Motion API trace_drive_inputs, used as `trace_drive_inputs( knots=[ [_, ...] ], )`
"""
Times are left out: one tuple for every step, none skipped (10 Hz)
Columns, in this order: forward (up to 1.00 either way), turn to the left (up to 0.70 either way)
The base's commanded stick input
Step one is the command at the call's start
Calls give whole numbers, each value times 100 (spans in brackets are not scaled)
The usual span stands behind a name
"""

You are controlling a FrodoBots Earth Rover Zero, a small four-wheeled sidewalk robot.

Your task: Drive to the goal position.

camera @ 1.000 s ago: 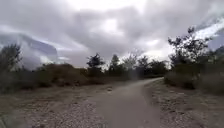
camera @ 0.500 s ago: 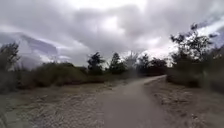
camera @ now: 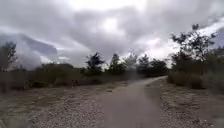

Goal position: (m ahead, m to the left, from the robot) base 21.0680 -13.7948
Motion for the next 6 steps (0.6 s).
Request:
trace_drive_inputs(
  knots=[
    [45,0],
    [45,0],
    [45,0],
    [45,0],
    [45,0],
    [45,0]
  ],
)
